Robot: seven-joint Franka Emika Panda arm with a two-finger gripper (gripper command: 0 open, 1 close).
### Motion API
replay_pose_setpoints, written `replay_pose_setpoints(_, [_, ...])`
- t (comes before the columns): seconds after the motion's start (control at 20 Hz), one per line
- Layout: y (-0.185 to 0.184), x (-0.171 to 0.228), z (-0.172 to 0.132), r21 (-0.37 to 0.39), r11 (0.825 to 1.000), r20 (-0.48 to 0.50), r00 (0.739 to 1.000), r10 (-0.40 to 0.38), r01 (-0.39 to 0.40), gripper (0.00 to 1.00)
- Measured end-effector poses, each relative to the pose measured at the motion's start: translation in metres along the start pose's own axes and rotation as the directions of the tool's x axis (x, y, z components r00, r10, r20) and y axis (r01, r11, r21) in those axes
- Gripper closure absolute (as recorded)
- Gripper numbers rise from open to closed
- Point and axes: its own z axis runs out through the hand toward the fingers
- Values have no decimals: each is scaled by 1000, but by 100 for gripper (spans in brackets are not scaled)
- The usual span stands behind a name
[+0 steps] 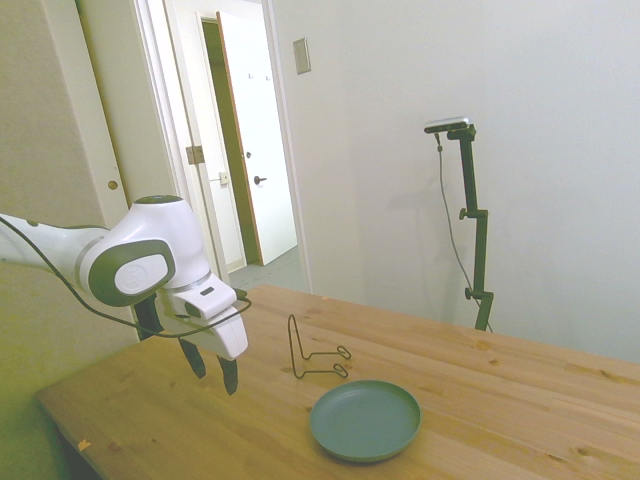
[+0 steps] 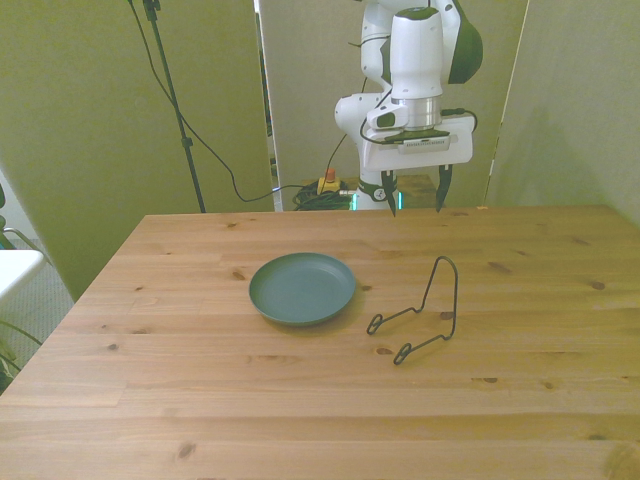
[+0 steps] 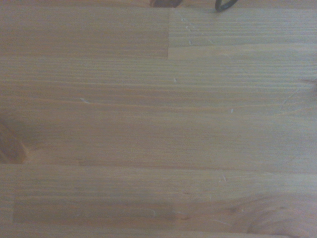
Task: Load the plate
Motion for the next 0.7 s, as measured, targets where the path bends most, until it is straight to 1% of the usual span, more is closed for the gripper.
replay_pose_setpoints(0.25, [-1,-1,3,-17,1000,-20,1000,-20,20,0])
replay_pose_setpoints(0.35, [3,3,6,-35,999,-33,999,-11,10,0])
replay_pose_setpoints(0.55, [14,24,8,-109,994,-110,994,5,-17,0])
replay_pose_setpoints(0.6, [14,28,8,-133,991,-132,991,-3,-15,0])
replay_pose_setpoints(0.7, [12,34,8,-178,984,-168,985,-44,14,0])
